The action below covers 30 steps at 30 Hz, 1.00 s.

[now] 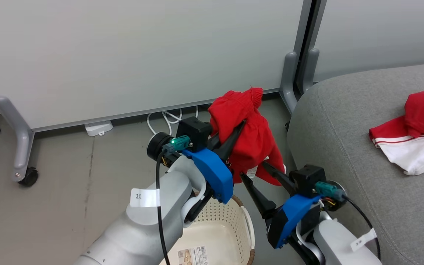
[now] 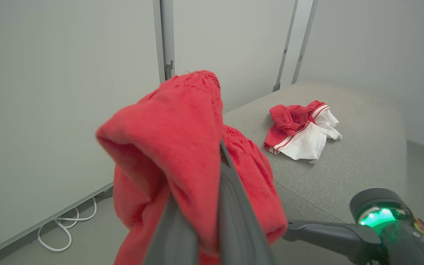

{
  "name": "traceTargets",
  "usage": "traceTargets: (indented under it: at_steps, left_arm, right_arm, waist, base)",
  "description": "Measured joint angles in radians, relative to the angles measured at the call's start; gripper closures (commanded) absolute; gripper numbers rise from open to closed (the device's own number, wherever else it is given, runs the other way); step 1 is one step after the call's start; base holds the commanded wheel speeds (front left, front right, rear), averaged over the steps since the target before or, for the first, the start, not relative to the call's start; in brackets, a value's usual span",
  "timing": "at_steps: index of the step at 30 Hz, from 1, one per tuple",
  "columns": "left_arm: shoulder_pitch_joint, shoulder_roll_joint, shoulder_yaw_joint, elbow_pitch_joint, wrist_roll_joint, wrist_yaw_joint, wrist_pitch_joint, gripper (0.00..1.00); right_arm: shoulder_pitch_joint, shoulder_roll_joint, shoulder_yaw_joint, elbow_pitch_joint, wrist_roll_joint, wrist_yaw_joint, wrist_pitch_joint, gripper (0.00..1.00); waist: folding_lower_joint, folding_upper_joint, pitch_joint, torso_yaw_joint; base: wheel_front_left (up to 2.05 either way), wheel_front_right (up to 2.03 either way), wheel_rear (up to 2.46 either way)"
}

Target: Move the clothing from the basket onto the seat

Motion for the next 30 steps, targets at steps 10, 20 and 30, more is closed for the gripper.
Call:
traceTargets:
  at_steps: [10, 20, 30]
  left_arm:
    - [-0.007, -0.003, -0.035, -0.006, -0.017, 0.0, -0.005, 1.0]
    - [-0.01, -0.004, -0.06, -0.004, -0.037, 0.0, -0.008, 1.0]
    - [-0.012, -0.004, -0.072, 0.013, -0.058, 0.0, -0.013, 1.0]
  right_arm:
    - [-0.158, 0.013, 0.108, 0.188, 0.088, 0.0, -0.083, 0.0]
    - [-0.267, 0.016, 0.216, 0.302, 0.145, 0.0, -0.145, 0.0]
    - [-0.296, 0.021, 0.272, 0.357, 0.174, 0.0, -0.171, 1.0]
  waist:
    - [0.0, 0.0, 0.011, 0.01]
    - [0.0, 0.0, 0.009, 0.016]
    - [0.0, 0.0, 0.003, 0.015]
  base:
    - [0.0, 0.0, 0.0]
    - [0.0, 0.0, 0.0]
    - [0.0, 0.0, 0.0]
